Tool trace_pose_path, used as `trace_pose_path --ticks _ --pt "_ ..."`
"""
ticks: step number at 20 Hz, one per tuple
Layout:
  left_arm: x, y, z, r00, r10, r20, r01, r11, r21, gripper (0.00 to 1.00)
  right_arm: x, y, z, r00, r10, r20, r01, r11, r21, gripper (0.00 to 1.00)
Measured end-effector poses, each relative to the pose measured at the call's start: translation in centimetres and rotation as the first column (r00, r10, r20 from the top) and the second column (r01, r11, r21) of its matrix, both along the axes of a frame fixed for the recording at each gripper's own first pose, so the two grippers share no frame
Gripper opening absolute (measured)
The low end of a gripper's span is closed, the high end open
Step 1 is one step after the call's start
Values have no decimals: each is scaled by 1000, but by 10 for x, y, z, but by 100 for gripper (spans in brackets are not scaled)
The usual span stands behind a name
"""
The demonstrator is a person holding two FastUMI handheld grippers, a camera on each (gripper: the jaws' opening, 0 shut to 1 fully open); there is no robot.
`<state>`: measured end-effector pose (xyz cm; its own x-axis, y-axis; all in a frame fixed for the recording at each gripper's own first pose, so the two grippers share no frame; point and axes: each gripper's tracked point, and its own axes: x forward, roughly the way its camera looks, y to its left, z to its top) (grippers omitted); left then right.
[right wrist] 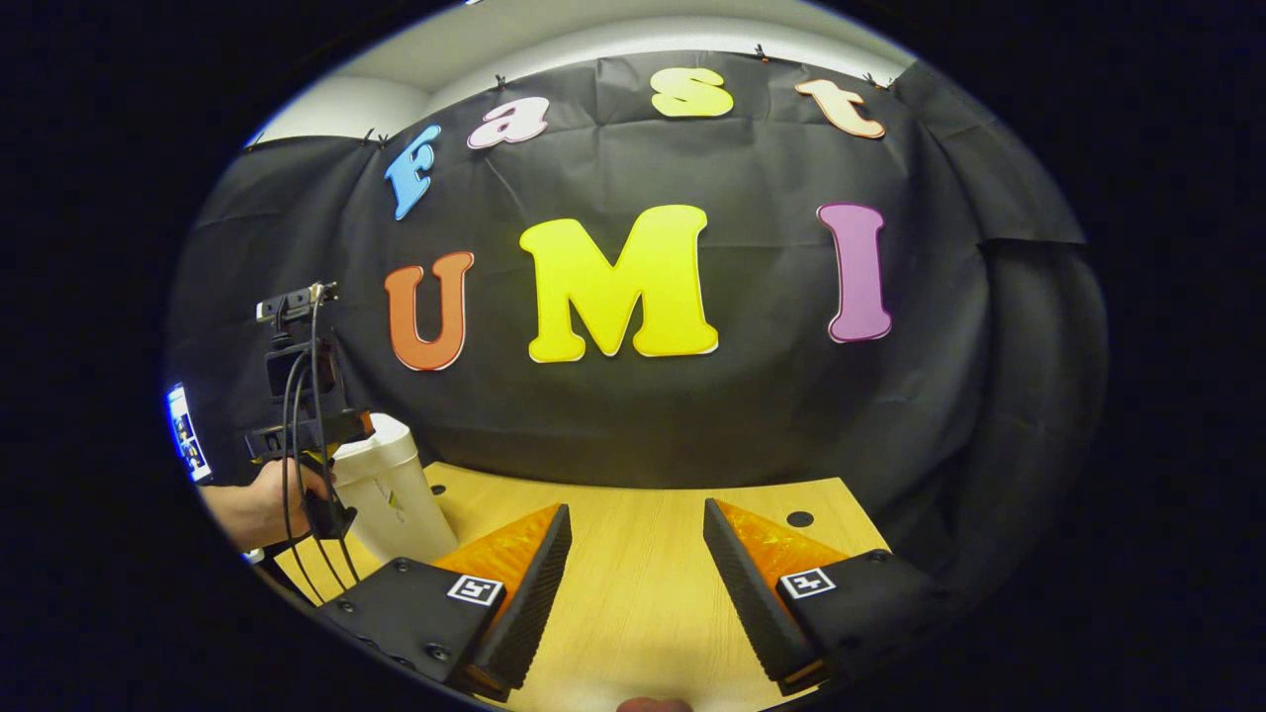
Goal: Press the lid of the desktop garbage bin to open it, pick up the crumpled paper on the desktop and throw it into the bin, then pick up the pop can on the desktop and drop it into the bin, and finally close the garbage bin lid.
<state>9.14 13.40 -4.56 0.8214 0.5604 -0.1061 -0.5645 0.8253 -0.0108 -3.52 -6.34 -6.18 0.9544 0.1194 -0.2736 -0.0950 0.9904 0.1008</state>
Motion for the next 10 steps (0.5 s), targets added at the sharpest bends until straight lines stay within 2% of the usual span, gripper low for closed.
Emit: trace_pose_path --ticks 4,7,8,9,10 --pt "-16 -28 35 981 -187 51 183 981 69 96 -4 12 28 997 -26 76 28 999 -27 86" --pt "-42 -60 59 948 -309 81 301 949 95 96 -6 22 51 991 -46 129 51 998 -32 86" --pt "-50 -68 61 936 -344 75 337 937 96 96 -6 24 54 988 -57 141 64 997 -46 81" --pt "-59 -78 63 924 -375 74 367 925 97 96 -7 27 60 985 -58 164 69 996 -63 86" --pt "-70 -87 63 910 -408 74 400 911 100 96 -9 32 69 980 -60 187 75 995 -72 86"
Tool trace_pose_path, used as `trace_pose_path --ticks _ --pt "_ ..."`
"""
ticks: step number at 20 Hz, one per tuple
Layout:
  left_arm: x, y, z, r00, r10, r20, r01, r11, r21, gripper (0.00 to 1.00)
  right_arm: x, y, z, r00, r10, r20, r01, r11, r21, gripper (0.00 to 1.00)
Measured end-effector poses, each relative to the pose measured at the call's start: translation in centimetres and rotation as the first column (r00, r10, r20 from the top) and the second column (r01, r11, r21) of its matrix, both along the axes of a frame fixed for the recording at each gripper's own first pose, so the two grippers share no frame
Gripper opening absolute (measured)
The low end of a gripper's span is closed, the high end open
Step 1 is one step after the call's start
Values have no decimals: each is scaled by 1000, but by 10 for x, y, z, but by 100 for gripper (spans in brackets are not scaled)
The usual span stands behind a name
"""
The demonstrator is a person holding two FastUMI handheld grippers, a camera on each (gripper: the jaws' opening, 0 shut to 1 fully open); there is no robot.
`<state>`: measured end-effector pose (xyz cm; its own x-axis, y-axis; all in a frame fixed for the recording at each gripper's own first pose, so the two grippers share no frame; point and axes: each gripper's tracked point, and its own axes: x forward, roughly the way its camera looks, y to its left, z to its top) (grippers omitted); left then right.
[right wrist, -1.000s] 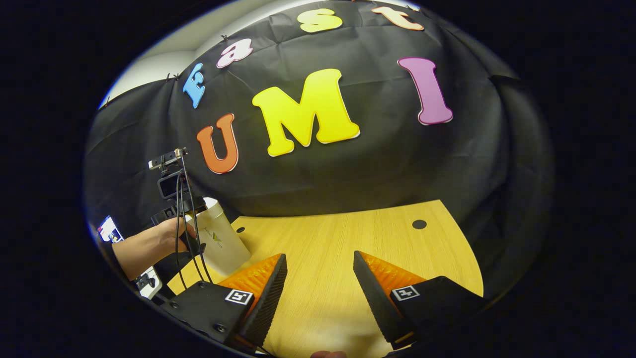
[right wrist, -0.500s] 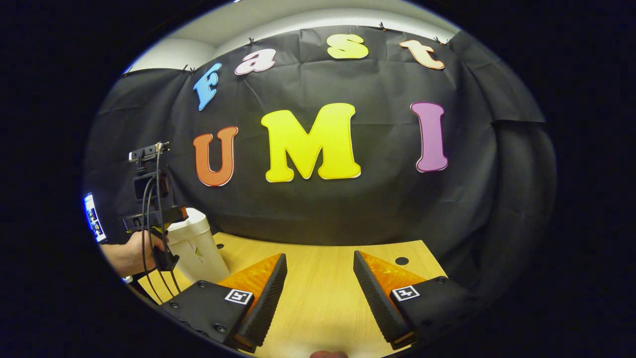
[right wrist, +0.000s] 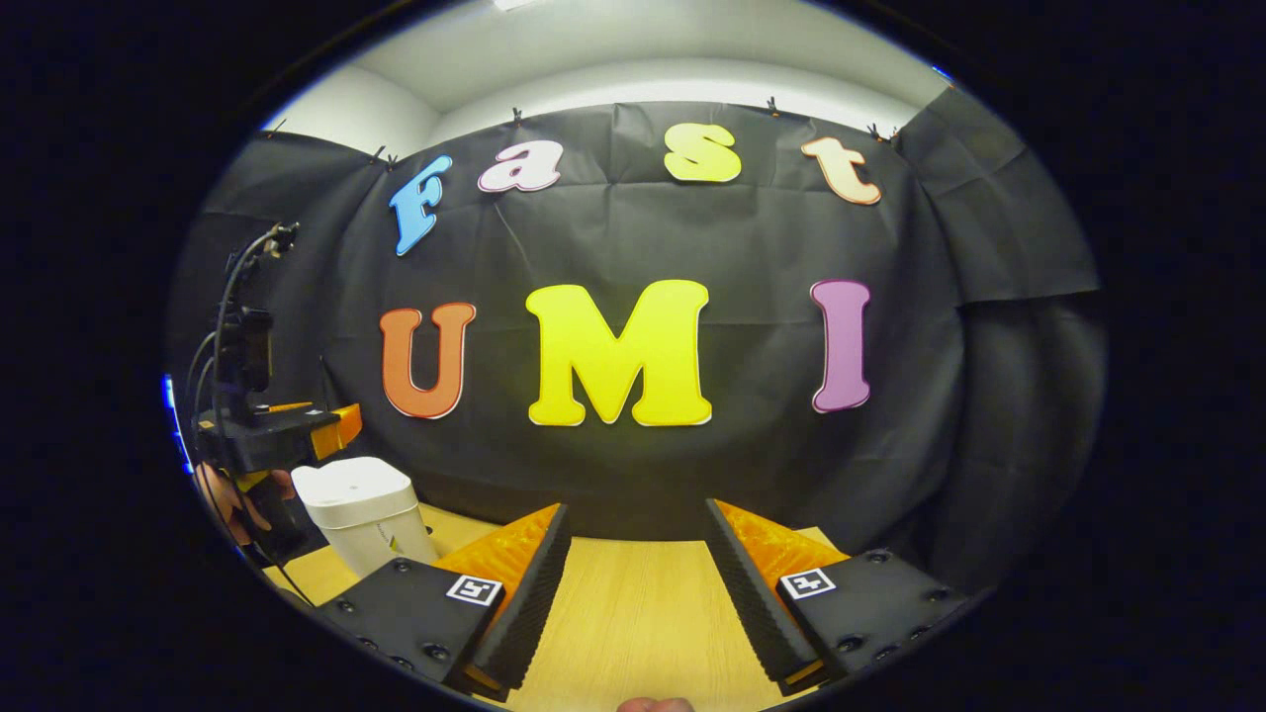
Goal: Press the lid of the desktop garbage bin to open it, pick up the crumpled paper on the desktop and throw it into the bin, then pick up the pop can on the desktop and drop it into the bin, and finally close the garbage bin lid.
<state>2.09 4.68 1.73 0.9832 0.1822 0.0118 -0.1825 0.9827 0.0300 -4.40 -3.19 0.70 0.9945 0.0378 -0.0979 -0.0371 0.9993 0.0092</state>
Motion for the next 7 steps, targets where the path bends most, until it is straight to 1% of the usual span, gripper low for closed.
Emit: trace_pose_path --ticks 2,5,7 --pt "-20 -14 5 998 -68 8 68 997 24 96 -1 7 5 1000 -11 21 11 1000 9 86" --pt "-41 -25 11 993 -116 34 113 990 81 96 -7 11 11 998 -40 38 39 999 20 87" --pt "-52 -28 11 989 -139 49 135 987 86 96 -13 12 17 996 -65 64 63 998 28 87"
